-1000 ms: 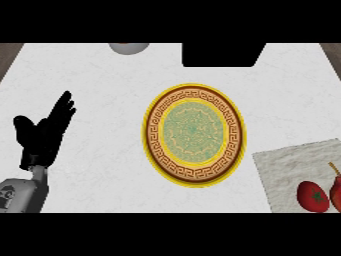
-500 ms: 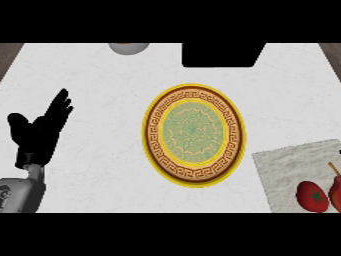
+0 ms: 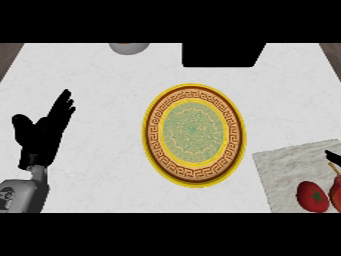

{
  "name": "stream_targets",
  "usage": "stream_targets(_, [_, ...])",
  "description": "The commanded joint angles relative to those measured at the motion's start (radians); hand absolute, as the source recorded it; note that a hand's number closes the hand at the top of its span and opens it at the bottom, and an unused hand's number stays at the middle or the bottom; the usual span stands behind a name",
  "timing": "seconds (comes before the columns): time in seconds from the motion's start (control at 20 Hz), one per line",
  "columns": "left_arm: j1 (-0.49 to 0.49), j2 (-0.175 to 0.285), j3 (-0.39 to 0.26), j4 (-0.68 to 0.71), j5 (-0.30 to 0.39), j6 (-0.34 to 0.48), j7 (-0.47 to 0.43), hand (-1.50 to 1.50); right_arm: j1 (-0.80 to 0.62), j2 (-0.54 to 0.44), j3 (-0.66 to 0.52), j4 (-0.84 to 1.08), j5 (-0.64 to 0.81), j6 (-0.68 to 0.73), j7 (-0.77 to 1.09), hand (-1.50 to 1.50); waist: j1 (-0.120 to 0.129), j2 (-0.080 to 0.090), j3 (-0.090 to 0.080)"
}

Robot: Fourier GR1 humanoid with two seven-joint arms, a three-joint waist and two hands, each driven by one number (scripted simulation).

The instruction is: Pick the tomato from the placemat and place it in the plate

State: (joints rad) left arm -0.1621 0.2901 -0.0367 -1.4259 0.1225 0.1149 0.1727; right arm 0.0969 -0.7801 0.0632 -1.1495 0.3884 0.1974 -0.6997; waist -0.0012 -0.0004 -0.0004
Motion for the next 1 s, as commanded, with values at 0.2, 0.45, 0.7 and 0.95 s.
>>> stream_targets(0.2, [0.041, 0.033, 0.083, 0.027, 0.032, -0.112, -0.061, 0.00, -0.022, 0.042, 0.016, -0.047, 0.119, 0.055, 0.105, -1.50, 0.001, 0.000, 0.000])
stream_targets(0.45, [-0.019, -0.058, 0.038, 0.090, -0.057, -0.041, -0.071, 0.00, -0.058, 0.135, 0.022, -0.102, 0.190, 0.045, 0.222, -1.50, -0.001, 0.001, 0.000])
stream_targets(0.7, [-0.011, -0.046, 0.076, 0.052, -0.051, -0.074, -0.049, 0.00, -0.119, 0.194, 0.023, -0.014, 0.275, 0.042, 0.215, -1.50, 0.003, 0.001, 0.000])
stream_targets(0.95, [-0.052, -0.054, 0.102, 0.095, -0.064, -0.094, -0.031, 0.00, -0.102, 0.172, -0.018, 0.024, 0.340, 0.048, 0.150, -1.50, 0.000, 0.001, 0.000])
